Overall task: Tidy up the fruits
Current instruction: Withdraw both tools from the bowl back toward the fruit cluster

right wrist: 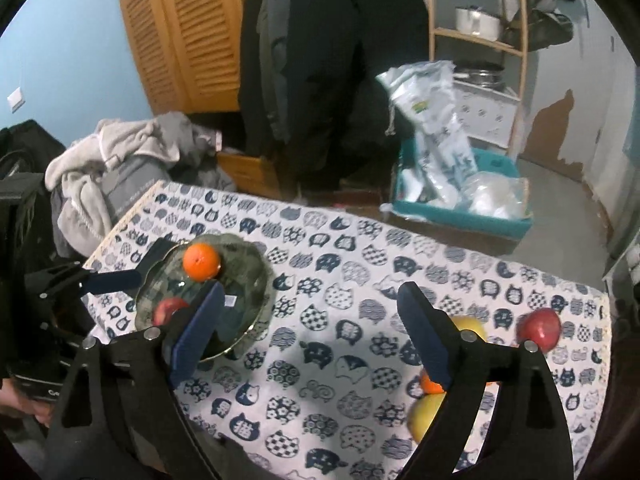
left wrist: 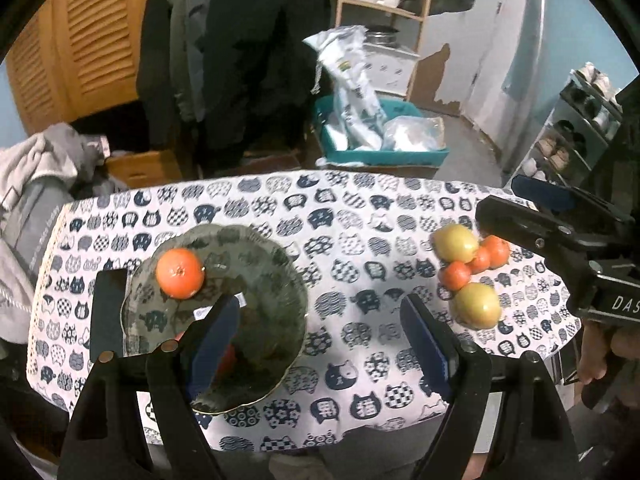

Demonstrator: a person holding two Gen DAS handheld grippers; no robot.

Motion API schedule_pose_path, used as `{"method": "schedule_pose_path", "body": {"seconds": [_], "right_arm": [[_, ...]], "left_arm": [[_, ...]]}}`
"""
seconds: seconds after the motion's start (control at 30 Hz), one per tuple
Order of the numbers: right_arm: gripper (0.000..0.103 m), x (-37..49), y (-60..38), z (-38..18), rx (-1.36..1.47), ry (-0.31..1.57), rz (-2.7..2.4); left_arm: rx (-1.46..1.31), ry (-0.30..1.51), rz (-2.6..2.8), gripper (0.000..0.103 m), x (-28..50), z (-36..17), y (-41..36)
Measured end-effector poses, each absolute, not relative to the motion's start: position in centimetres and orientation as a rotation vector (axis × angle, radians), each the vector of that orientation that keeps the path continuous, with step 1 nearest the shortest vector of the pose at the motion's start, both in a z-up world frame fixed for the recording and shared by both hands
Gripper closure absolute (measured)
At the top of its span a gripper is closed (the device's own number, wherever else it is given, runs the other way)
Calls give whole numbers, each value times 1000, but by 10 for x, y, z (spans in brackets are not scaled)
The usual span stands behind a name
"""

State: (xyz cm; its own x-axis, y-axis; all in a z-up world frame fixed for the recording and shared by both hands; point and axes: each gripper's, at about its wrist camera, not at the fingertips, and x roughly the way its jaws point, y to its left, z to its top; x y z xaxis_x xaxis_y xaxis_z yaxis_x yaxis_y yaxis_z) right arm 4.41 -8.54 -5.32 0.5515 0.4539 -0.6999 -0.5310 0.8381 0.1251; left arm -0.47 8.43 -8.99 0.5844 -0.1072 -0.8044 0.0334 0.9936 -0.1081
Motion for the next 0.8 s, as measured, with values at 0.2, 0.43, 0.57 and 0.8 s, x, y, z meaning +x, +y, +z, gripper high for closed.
{"method": "schedule_pose_path", "body": {"seconds": [0.2, 0.43, 0.57, 0.8], "right_arm": [[14, 37, -114, -43, -99, 777, 566], [14, 37, -150, -40, -89, 781, 541], [14, 40, -171, -42, -66, 779, 518], [14, 44, -200, -50, -27, 801, 486]], "left_arm": [[-65, 932, -118, 18, -4, -81, 64], [-43, 938, -154, 18, 1, -79, 39], [-30, 953, -176, 18, 5, -81, 25], [2, 967, -207, 18, 11, -84, 2]]}}
